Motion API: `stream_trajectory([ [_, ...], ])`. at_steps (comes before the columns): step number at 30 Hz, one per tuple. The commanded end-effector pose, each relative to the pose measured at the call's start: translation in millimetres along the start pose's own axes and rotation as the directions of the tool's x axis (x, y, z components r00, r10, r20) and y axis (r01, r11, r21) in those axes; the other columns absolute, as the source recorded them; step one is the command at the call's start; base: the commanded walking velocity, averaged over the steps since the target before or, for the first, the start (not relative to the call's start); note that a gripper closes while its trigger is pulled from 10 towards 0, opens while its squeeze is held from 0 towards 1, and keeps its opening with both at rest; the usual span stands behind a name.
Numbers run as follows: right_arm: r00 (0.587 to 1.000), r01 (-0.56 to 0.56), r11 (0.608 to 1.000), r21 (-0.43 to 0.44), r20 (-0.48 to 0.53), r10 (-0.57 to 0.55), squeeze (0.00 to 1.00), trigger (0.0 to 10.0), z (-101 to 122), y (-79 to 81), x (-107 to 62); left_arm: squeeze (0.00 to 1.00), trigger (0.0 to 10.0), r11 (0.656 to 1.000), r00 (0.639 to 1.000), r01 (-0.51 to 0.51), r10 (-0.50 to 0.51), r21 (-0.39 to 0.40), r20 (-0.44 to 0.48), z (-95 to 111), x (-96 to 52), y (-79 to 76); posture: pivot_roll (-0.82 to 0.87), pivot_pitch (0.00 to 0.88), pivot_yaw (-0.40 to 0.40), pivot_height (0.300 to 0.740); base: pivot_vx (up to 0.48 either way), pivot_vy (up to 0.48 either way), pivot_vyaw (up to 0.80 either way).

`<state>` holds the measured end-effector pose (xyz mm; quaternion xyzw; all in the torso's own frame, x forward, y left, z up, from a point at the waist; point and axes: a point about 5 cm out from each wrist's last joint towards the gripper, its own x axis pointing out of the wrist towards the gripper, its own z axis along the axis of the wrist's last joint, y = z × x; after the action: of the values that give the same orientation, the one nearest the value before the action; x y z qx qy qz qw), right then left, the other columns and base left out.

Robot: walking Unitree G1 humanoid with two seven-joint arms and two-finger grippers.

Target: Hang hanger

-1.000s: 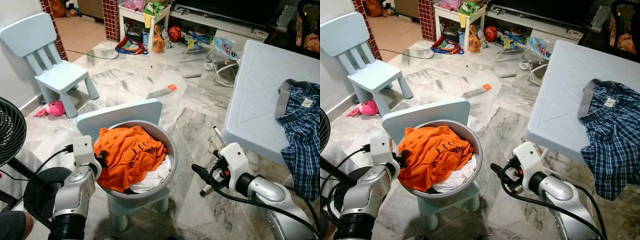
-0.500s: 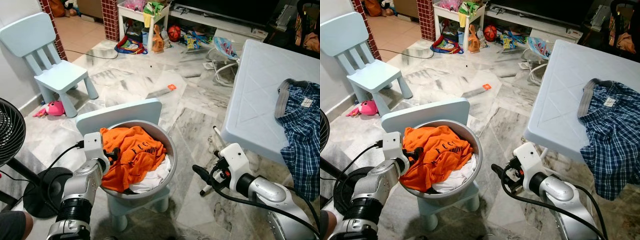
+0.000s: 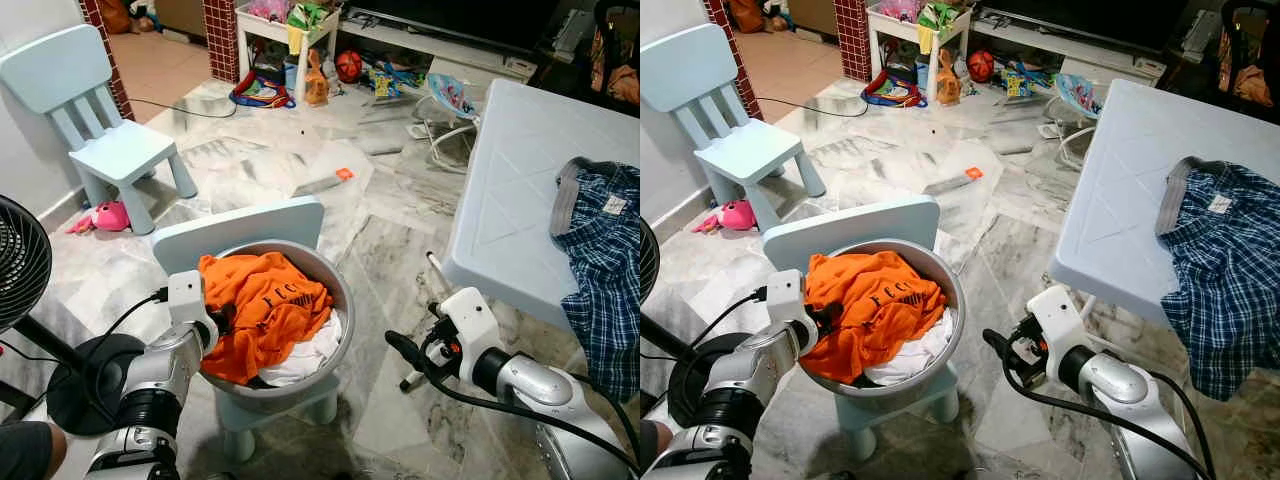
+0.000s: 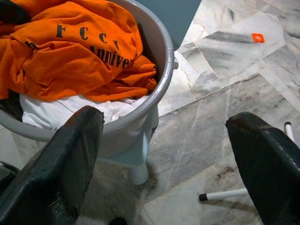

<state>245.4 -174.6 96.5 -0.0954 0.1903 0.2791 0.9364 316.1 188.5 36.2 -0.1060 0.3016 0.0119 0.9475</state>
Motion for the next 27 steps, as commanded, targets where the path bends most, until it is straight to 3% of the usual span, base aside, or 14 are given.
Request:
stream_trajectory([
  [1,1.000,0.012,1.000,-0.011,-0.002,-0.012,0.00,10.0,1.1,-1.9,-3.1,0.00,0.0,1.000,1.000,0.004,-0.004,0.009,-0.003,0.8,0.9,0.1,-0.21,0.122,-0.100,0.740,0.000,0.000,0.00],
  [21,1.000,0.017,1.000,0.001,-0.005,-0.017,0.00,10.0,0.8,-3.1,0.2,0.00,0.0,1.000,0.999,0.001,-0.002,0.026,0.047,0.0,1.6,5.9,-0.21,0.110,-0.098,0.740,0.000,0.000,0.00],
  [27,1.000,0.021,1.000,0.016,-0.006,-0.021,0.00,10.0,0.3,-3.6,3.4,0.00,0.0,0.999,0.995,-0.014,0.008,0.050,0.103,2.5,-1.4,8.2,-0.20,0.102,-0.094,0.740,0.000,0.000,0.00],
])
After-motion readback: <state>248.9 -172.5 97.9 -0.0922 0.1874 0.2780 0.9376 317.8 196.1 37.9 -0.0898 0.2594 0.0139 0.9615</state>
